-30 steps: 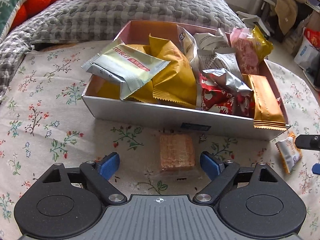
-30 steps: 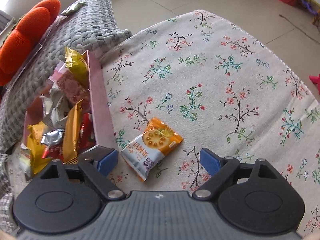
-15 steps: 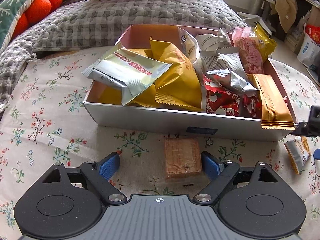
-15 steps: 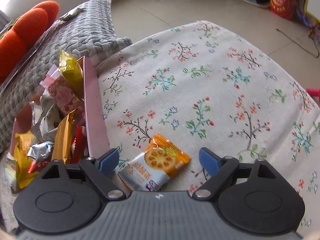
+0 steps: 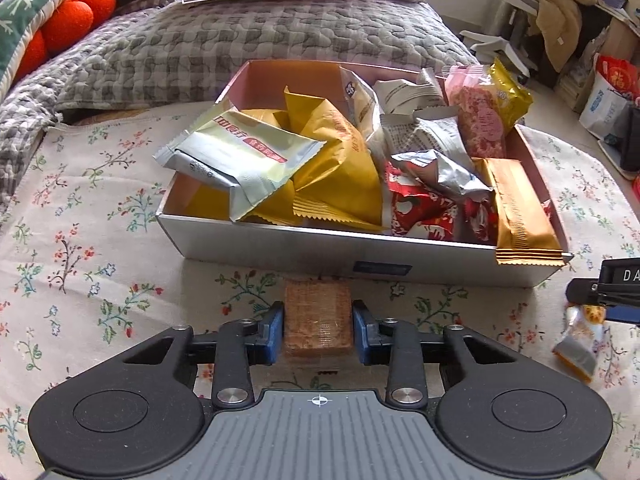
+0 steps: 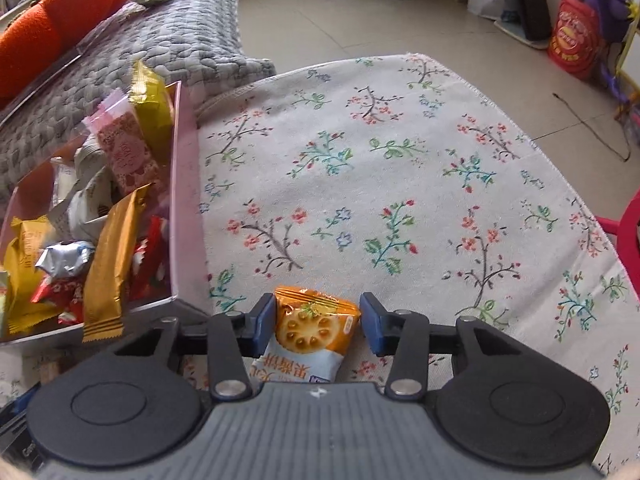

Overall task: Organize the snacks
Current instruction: 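Grasp the brown wafer with the left gripper while the right grasps the orange cookie packet, then lower the wafer and cookie packet into the box and open both grippers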

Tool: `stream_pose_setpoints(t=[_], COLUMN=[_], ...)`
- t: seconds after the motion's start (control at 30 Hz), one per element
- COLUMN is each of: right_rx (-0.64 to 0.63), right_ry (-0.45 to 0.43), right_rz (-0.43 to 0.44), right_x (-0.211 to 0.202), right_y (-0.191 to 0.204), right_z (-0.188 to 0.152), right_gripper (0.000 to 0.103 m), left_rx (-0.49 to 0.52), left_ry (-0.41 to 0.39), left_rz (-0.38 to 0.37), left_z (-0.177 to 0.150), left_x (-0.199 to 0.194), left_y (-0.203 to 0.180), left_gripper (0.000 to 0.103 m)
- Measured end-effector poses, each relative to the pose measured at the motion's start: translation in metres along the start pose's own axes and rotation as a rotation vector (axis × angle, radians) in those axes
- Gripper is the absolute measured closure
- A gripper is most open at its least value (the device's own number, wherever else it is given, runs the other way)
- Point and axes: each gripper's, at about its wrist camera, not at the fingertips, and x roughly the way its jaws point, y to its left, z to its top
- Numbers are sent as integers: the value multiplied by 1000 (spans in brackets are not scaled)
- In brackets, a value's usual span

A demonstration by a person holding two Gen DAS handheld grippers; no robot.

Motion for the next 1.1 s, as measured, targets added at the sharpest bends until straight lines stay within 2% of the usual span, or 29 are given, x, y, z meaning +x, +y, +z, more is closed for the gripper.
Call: stream_pose_setpoints(t=[0.4,0.6,0.8,0.93,1.1], right_rx=[-27,-4,64,96,94], right_ry=[-34,-101,-155,-201,-248], right_rz=[25,16,47,84,96], right_x=[-12,-30,-42,-50,-56], right_y=[7,-3,-20,-24,-18], right_z=[4,14,23,26,25], right_gripper=[66,66,66,66,66], left_rx=[16,12,-3,-3,-70], left_ry=[-11,-23,-73,-139,-147], left_rz=[-37,-88,-110,-82,-91], left_z=[1,4,15,24,34], left_x=[-11,-25,-45,-53,-52], left_y=[-8,-11,-4,3,23], left_gripper=[71,71,71,71,71])
